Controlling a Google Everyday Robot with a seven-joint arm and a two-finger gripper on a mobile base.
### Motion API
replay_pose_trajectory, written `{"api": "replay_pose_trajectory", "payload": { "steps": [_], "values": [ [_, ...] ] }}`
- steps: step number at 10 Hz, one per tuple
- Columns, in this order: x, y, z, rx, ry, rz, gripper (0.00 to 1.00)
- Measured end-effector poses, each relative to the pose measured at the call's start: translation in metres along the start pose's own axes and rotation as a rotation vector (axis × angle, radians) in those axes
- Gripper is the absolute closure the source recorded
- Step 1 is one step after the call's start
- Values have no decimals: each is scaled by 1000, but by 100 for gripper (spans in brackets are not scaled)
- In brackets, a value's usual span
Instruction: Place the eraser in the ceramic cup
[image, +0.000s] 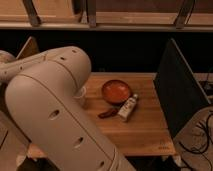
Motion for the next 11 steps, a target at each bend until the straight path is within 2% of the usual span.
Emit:
{"api": "replay_pose_trajectory", "payload": {
  "steps": [3, 4, 6, 8, 9, 10, 11],
  "values": [
    [8, -20, -68, 185, -57, 59, 87],
    [17, -30, -92, 250, -97, 71, 87],
    [30, -41, -114, 316, -157, 83, 87],
    [71, -62, -139, 384, -229, 167, 87],
    [87, -67, -144, 399, -247, 205, 87],
    [117, -75, -151, 413, -283, 281, 87],
    [131, -79, -153, 421, -289, 314, 87]
  ]
}}
